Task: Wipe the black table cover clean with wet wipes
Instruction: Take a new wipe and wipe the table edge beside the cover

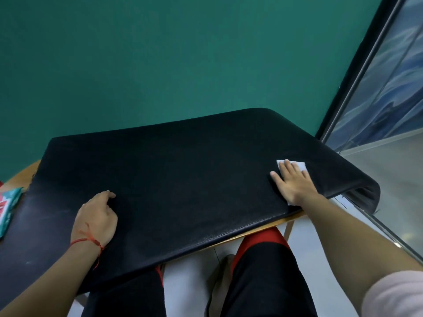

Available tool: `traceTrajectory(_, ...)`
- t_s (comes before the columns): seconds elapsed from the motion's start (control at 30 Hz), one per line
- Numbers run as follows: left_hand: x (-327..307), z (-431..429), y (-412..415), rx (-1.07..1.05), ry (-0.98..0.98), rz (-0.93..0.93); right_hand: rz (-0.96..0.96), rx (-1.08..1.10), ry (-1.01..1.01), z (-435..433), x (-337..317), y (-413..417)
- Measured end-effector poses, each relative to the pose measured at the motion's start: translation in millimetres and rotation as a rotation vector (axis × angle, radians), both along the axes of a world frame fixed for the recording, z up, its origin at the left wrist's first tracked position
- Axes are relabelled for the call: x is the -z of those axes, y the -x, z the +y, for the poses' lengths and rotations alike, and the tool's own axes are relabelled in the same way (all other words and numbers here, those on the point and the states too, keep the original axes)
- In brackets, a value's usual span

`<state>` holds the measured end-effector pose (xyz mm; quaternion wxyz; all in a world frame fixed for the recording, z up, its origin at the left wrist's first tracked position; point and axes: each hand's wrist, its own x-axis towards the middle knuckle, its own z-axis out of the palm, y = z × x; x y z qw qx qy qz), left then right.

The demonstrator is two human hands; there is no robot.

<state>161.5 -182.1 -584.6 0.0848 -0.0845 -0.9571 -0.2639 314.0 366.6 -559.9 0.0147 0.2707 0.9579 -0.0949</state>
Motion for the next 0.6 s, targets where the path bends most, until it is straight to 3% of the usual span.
traceTrajectory(0.23, -4, -4, 2, 0.017, -0.052, 0.000, -0.038, 0.048, -0.023, -10, 3, 11)
traceTrajectory(0.47, -12, -16, 2, 0.028, -0.252, -0.100, -0.032, -0.125, -0.045, -94, 9, 34)
traceTrajectory(0.6, -14, -33, -3, 0.078, -0.226, -0.100, -0.020, -0.212, -0.045, -149, 8, 50)
